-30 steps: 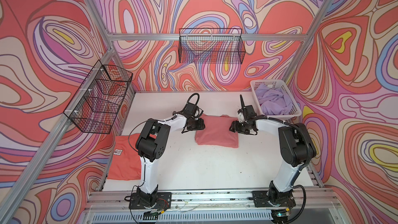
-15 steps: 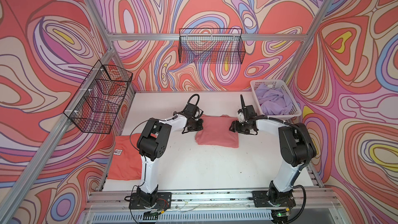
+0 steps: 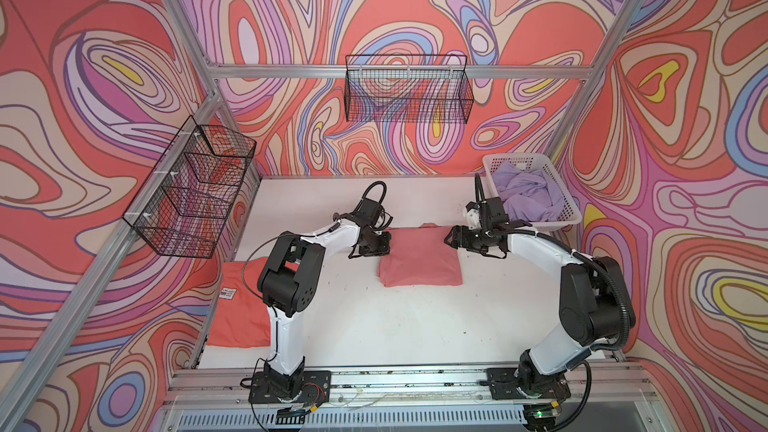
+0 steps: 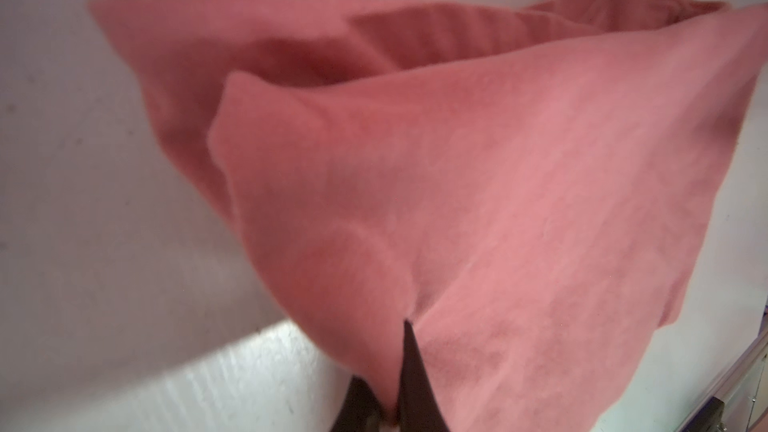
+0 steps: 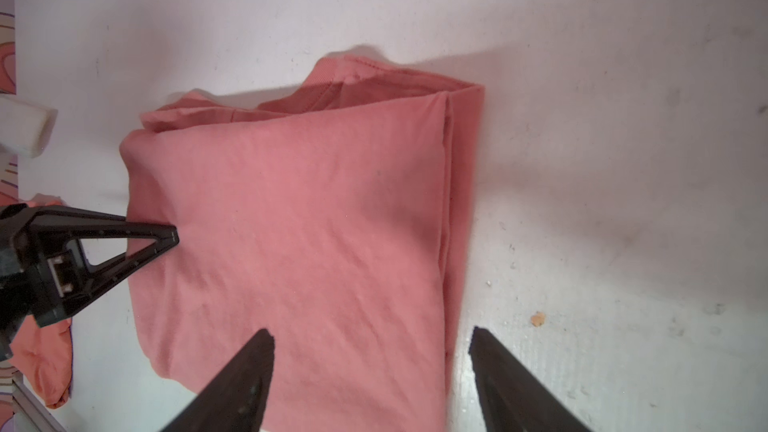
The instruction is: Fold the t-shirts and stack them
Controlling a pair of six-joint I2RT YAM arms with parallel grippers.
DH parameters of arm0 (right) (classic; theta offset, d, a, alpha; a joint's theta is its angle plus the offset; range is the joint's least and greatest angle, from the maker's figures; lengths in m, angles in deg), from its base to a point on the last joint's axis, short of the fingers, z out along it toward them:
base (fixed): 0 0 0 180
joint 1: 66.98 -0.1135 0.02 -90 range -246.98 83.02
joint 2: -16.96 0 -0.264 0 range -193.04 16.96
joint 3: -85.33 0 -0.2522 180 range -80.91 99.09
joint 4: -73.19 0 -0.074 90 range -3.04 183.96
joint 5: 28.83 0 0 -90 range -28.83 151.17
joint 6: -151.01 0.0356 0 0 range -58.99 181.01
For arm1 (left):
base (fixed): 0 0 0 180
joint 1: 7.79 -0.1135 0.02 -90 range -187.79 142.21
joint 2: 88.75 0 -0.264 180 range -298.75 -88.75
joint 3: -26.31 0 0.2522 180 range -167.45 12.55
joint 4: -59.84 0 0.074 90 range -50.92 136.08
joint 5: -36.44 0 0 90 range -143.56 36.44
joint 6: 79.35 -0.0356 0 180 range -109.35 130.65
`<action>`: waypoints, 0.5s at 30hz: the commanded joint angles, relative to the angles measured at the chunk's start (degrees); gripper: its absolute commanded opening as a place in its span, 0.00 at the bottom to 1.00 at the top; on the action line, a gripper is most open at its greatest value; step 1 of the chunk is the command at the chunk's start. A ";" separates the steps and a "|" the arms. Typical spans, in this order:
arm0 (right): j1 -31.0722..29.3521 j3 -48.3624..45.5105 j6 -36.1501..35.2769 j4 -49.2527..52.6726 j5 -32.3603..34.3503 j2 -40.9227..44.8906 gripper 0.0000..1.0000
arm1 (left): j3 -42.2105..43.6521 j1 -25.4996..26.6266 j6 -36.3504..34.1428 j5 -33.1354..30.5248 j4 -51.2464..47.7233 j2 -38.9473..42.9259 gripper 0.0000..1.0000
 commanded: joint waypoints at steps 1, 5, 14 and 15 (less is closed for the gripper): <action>0.30 -1.28 0.19 1.98 -0.55 2.15 0.79 | 3.10 -0.43 -2.44 -2.43 -7.02 5.43 0.00; 0.30 -2.32 0.41 1.76 -1.11 4.10 0.79 | 6.68 -0.70 -3.72 -5.93 -12.05 11.55 0.00; 0.13 -5.15 1.34 -0.05 -3.01 6.76 0.79 | 12.84 -2.38 -4.56 -17.35 -24.22 26.72 0.00; 0.05 -5.24 1.30 -0.02 -3.08 6.94 0.79 | 13.24 -2.93 -4.44 -17.92 -25.28 27.79 0.00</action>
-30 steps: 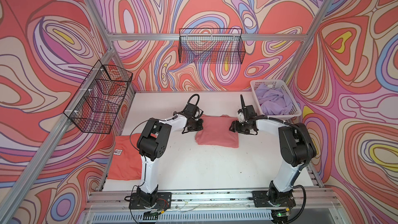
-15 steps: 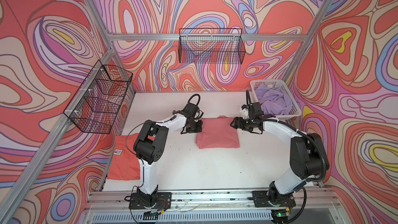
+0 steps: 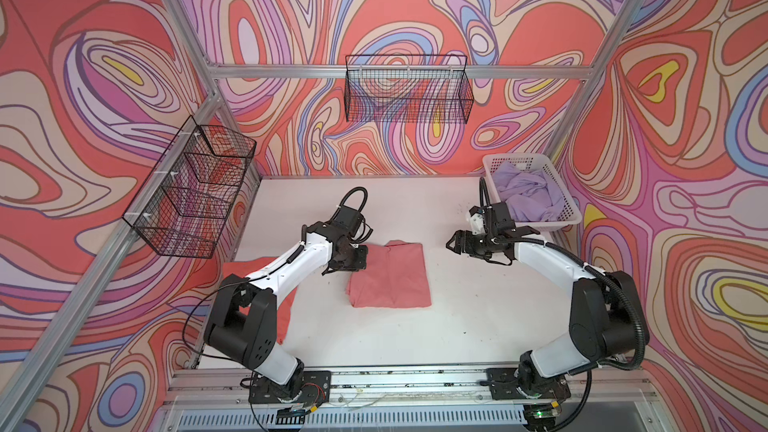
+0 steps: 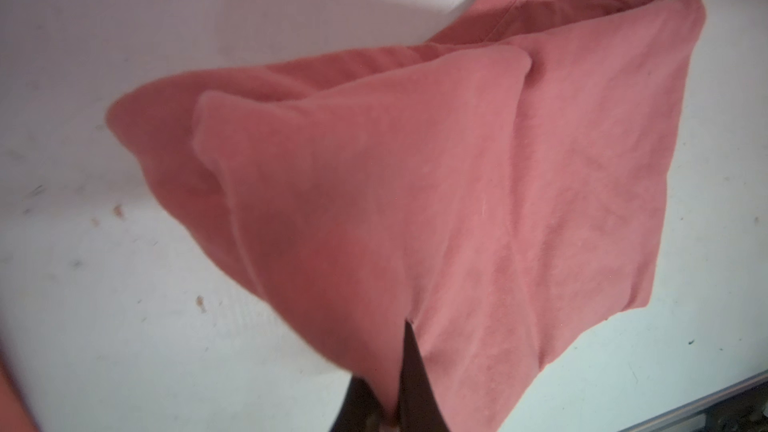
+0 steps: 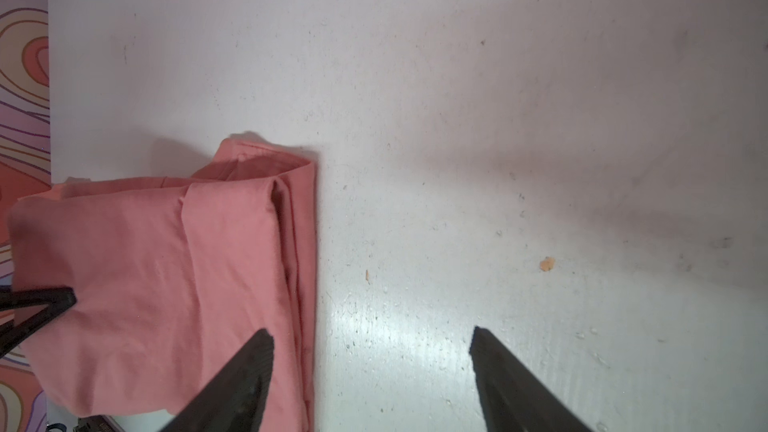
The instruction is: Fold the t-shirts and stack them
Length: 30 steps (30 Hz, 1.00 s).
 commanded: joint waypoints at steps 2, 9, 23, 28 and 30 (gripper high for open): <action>-0.03 -0.65 0.05 -0.25 -1.18 2.22 0.79 | 2.16 -2.34 -0.76 -6.36 -9.46 5.11 0.00; -0.29 -1.53 0.09 0.80 -1.98 3.76 0.79 | 3.73 -4.67 -0.85 -9.60 -14.97 10.23 0.00; -0.39 3.70 -3.82 6.33 -4.32 0.76 0.79 | -5.39 -5.57 6.17 -24.85 -33.79 7.97 0.00; -0.43 6.03 -4.82 6.84 -5.12 -0.87 0.80 | -6.77 -6.51 5.50 -30.93 -36.48 7.70 0.00; -0.43 6.71 -5.26 7.27 -5.33 -1.57 0.79 | -6.92 -8.00 5.07 -30.91 -35.86 8.42 0.00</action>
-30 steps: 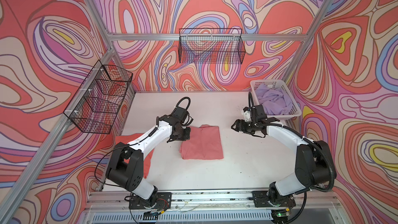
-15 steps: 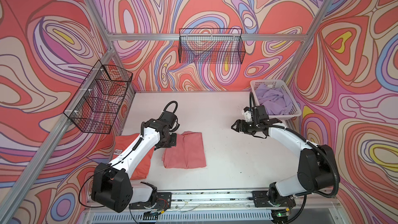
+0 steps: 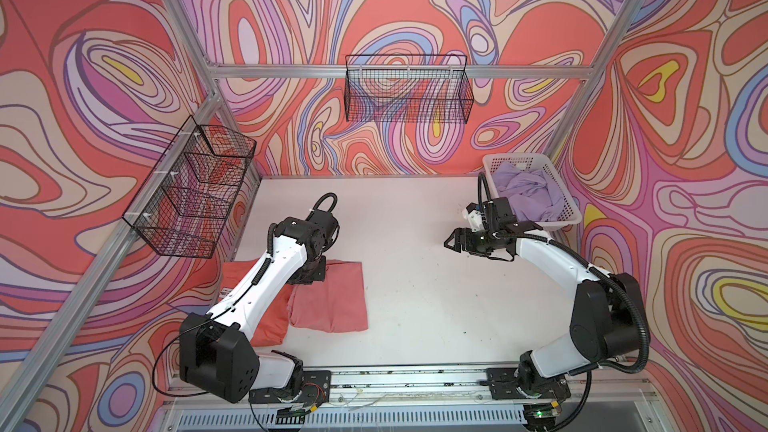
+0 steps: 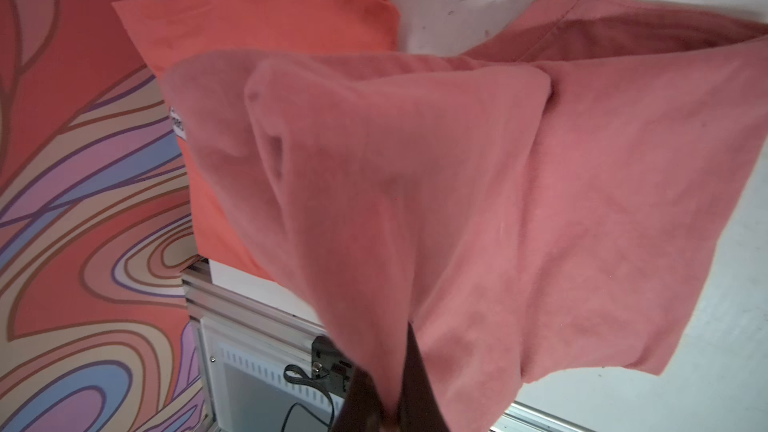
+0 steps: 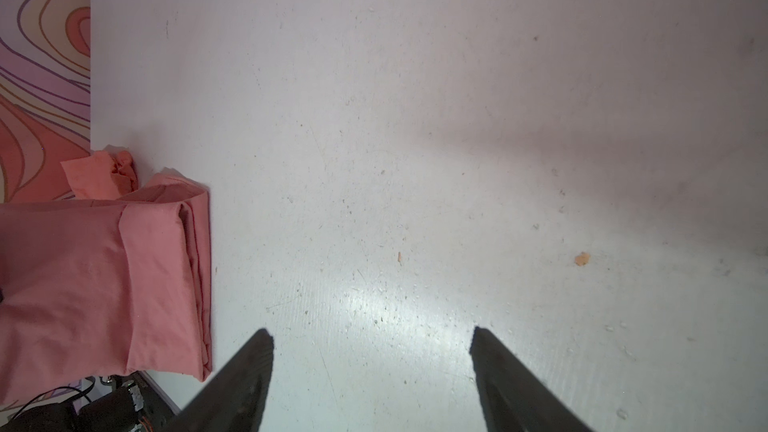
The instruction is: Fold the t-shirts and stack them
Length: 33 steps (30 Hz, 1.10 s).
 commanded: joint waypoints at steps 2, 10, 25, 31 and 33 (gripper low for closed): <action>-0.30 2.51 -2.20 1.67 -1.42 -1.83 0.79 | -1.72 -2.96 -0.98 -5.12 -3.35 1.31 0.00; -0.35 4.04 -2.65 3.10 -2.13 -2.34 0.79 | -5.97 -6.62 -6.49 -11.84 -3.92 -4.16 0.00; -0.34 6.75 -2.61 5.89 -1.41 -3.11 0.80 | -7.89 -11.96 -12.51 -14.27 -3.60 -5.24 0.00; -0.36 7.56 -2.27 6.29 -1.19 -3.39 0.80 | -10.28 -13.00 -13.94 -17.47 -5.41 -7.11 0.00; -0.44 7.50 -2.02 6.20 -1.24 -3.52 0.80 | -10.34 -13.92 -14.47 -18.02 -5.36 -7.29 0.00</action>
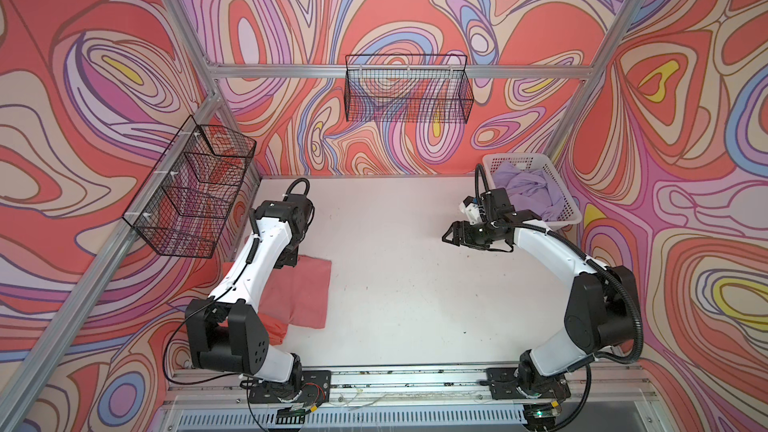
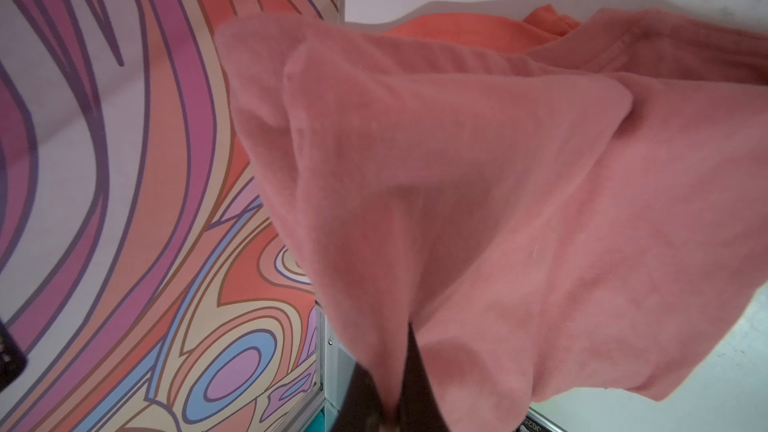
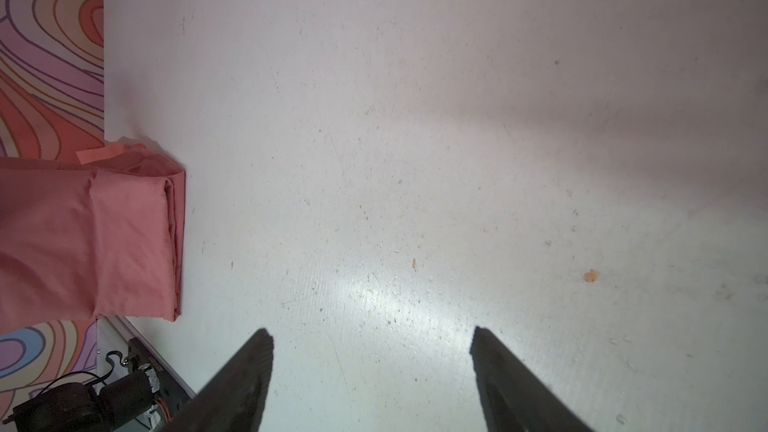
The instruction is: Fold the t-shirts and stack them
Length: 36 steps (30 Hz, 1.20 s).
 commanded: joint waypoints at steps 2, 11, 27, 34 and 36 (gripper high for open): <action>-0.51 1.30 -0.27 0.87 0.13 -0.88 0.80 | -1.13 -2.13 -1.88 -3.27 -2.83 -0.52 0.00; -1.55 3.22 0.06 0.87 0.32 -2.34 0.80 | 2.02 -5.37 -2.39 -5.60 0.51 -2.23 0.00; -2.18 2.36 0.50 0.54 0.47 -1.88 0.80 | 4.08 -5.44 2.28 -18.42 0.99 -7.98 0.96; -2.20 1.36 0.81 -0.31 0.31 -1.40 0.80 | 3.55 -5.44 2.85 -17.91 0.54 -6.61 1.00; -2.18 1.05 0.93 -0.61 0.44 -1.12 0.80 | 3.04 -5.22 2.28 -15.57 1.50 -5.92 1.00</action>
